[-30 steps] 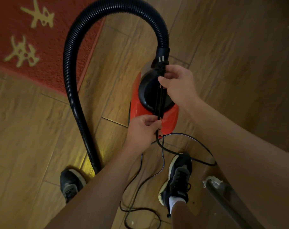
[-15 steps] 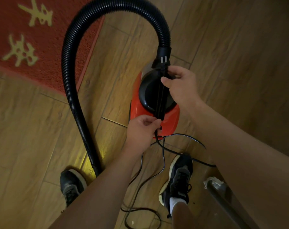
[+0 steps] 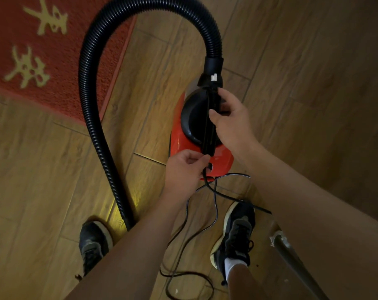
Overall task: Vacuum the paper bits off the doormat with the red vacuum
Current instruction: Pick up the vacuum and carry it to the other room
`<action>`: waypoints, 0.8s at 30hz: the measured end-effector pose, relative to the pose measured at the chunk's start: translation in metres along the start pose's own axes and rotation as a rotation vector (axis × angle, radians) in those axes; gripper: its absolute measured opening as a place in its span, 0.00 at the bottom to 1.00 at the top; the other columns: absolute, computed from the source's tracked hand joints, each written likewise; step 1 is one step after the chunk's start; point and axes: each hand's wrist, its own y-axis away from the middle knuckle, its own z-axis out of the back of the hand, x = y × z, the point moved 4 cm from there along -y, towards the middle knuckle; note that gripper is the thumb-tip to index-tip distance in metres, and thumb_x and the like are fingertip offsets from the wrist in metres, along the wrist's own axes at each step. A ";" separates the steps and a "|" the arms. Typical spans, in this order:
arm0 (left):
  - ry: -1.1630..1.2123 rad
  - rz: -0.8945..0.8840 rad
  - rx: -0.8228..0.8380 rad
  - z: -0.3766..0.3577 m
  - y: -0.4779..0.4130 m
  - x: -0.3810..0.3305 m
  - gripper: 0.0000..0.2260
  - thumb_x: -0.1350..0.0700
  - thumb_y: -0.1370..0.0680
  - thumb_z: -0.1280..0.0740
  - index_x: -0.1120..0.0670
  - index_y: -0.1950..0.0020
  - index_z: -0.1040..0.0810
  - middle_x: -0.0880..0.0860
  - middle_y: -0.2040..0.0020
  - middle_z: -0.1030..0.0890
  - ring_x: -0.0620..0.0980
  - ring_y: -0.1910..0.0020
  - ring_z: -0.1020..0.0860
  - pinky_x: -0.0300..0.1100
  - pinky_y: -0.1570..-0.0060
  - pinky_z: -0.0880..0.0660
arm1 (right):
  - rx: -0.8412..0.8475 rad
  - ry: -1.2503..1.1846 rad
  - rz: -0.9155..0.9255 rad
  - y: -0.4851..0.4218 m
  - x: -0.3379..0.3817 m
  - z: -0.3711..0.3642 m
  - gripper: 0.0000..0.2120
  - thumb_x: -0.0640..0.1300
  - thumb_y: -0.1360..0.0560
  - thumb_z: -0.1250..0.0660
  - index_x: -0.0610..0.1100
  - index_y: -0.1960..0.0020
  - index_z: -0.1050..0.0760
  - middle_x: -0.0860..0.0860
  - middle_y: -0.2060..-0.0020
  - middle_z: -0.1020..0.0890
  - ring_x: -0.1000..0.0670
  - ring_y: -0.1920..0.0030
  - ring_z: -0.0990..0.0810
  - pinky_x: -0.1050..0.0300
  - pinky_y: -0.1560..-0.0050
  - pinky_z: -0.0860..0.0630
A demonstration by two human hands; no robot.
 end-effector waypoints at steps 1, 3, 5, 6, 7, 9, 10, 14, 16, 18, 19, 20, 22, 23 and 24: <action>-0.001 -0.003 -0.001 0.000 0.000 0.000 0.04 0.62 0.22 0.27 0.62 0.54 0.19 0.60 0.62 0.14 0.53 0.65 0.14 0.40 0.68 0.19 | -0.001 0.013 0.000 0.002 0.000 0.000 0.20 0.37 0.20 0.33 0.55 0.33 0.27 0.56 0.51 0.20 0.59 0.50 0.19 0.65 0.50 0.20; -0.034 -0.020 -0.014 0.002 -0.002 0.003 0.04 0.61 0.23 0.26 0.60 0.54 0.19 0.59 0.60 0.14 0.56 0.61 0.14 0.46 0.64 0.16 | -0.033 0.012 -0.033 0.004 -0.004 0.002 0.18 0.40 0.21 0.32 0.54 0.34 0.30 0.54 0.50 0.20 0.58 0.52 0.18 0.63 0.52 0.19; -0.106 -0.055 -0.030 0.005 -0.005 0.005 0.04 0.58 0.24 0.25 0.56 0.55 0.18 0.57 0.59 0.14 0.58 0.58 0.14 0.55 0.56 0.16 | -0.065 0.019 -0.088 0.005 -0.009 0.003 0.15 0.44 0.21 0.31 0.48 0.36 0.29 0.51 0.51 0.19 0.56 0.53 0.17 0.59 0.52 0.19; -0.132 -0.073 -0.033 0.006 -0.006 0.006 0.04 0.57 0.24 0.24 0.54 0.56 0.18 0.56 0.59 0.14 0.58 0.57 0.14 0.58 0.54 0.16 | -0.060 0.027 -0.105 0.005 -0.011 0.001 0.13 0.45 0.20 0.32 0.47 0.38 0.28 0.50 0.51 0.18 0.54 0.53 0.17 0.57 0.51 0.18; -0.145 -0.090 -0.036 0.007 -0.006 0.005 0.04 0.56 0.25 0.24 0.53 0.56 0.18 0.56 0.58 0.14 0.58 0.57 0.14 0.59 0.54 0.17 | -0.041 0.028 -0.114 0.006 -0.013 -0.002 0.09 0.45 0.19 0.33 0.47 0.40 0.27 0.50 0.52 0.17 0.52 0.53 0.16 0.55 0.51 0.18; -0.152 -0.125 -0.048 0.010 -0.006 0.003 0.05 0.57 0.25 0.24 0.52 0.56 0.19 0.55 0.59 0.14 0.56 0.58 0.15 0.57 0.54 0.17 | 0.007 -0.022 -0.123 0.007 -0.014 -0.008 0.04 0.43 0.17 0.37 0.47 0.45 0.25 0.49 0.55 0.16 0.51 0.57 0.15 0.54 0.54 0.18; -0.154 -0.145 -0.052 0.011 -0.006 0.001 0.05 0.57 0.26 0.23 0.52 0.56 0.19 0.54 0.59 0.14 0.54 0.59 0.15 0.53 0.55 0.17 | 0.021 -0.045 -0.126 0.008 -0.014 -0.011 0.05 0.42 0.16 0.39 0.47 0.47 0.25 0.48 0.57 0.16 0.51 0.59 0.15 0.55 0.56 0.19; -0.176 -0.209 -0.060 0.019 -0.010 -0.003 0.07 0.56 0.26 0.23 0.48 0.54 0.20 0.48 0.58 0.16 0.40 0.60 0.18 0.35 0.60 0.22 | 0.031 -0.059 -0.107 0.009 -0.017 -0.015 0.07 0.42 0.15 0.42 0.48 0.49 0.27 0.47 0.60 0.15 0.48 0.62 0.14 0.51 0.56 0.18; -0.176 -0.226 -0.072 0.026 -0.014 -0.003 0.09 0.54 0.26 0.23 0.46 0.50 0.21 0.46 0.55 0.16 0.42 0.57 0.18 0.40 0.55 0.20 | 0.020 -0.053 -0.082 0.009 -0.018 -0.015 0.07 0.42 0.15 0.42 0.48 0.48 0.26 0.48 0.61 0.16 0.47 0.62 0.15 0.49 0.56 0.17; -0.201 -0.244 -0.068 0.034 -0.015 -0.006 0.15 0.52 0.26 0.23 0.44 0.42 0.22 0.44 0.49 0.17 0.43 0.49 0.19 0.42 0.48 0.20 | -0.007 -0.031 -0.062 0.010 -0.018 -0.016 0.07 0.42 0.15 0.43 0.48 0.47 0.26 0.49 0.62 0.17 0.47 0.63 0.15 0.50 0.57 0.17; -0.216 -0.249 -0.061 0.038 -0.016 -0.007 0.19 0.51 0.25 0.24 0.43 0.36 0.23 0.44 0.45 0.18 0.42 0.45 0.20 0.41 0.45 0.21 | -0.026 -0.033 -0.058 0.011 -0.018 -0.018 0.07 0.43 0.15 0.43 0.47 0.45 0.25 0.49 0.63 0.17 0.48 0.64 0.15 0.51 0.58 0.18; -0.229 -0.250 -0.056 0.041 -0.017 -0.009 0.24 0.50 0.25 0.24 0.44 0.31 0.25 0.44 0.40 0.19 0.42 0.41 0.21 0.40 0.42 0.22 | -0.045 -0.039 -0.061 0.013 -0.018 -0.020 0.08 0.43 0.15 0.43 0.47 0.45 0.25 0.49 0.63 0.18 0.48 0.65 0.16 0.53 0.60 0.18; -0.252 -0.255 -0.047 0.050 -0.020 -0.012 0.30 0.49 0.25 0.25 0.44 0.24 0.30 0.44 0.32 0.23 0.41 0.34 0.25 0.43 0.35 0.25 | -0.073 -0.058 -0.085 0.015 -0.018 -0.023 0.08 0.43 0.15 0.43 0.48 0.44 0.26 0.49 0.63 0.19 0.49 0.66 0.17 0.56 0.61 0.18; -0.270 -0.261 -0.038 0.055 -0.023 -0.013 0.32 0.48 0.24 0.25 0.45 0.23 0.32 0.44 0.30 0.24 0.41 0.32 0.26 0.44 0.32 0.27 | -0.080 -0.066 -0.099 0.016 -0.017 -0.024 0.08 0.43 0.15 0.44 0.48 0.44 0.26 0.49 0.63 0.19 0.50 0.67 0.17 0.56 0.61 0.18; -0.291 -0.261 -0.033 0.060 -0.026 -0.014 0.33 0.48 0.24 0.25 0.45 0.22 0.34 0.44 0.28 0.26 0.41 0.31 0.28 0.45 0.31 0.28 | -0.080 -0.071 -0.108 0.017 -0.016 -0.025 0.08 0.43 0.15 0.44 0.48 0.43 0.26 0.48 0.63 0.19 0.50 0.67 0.17 0.55 0.61 0.18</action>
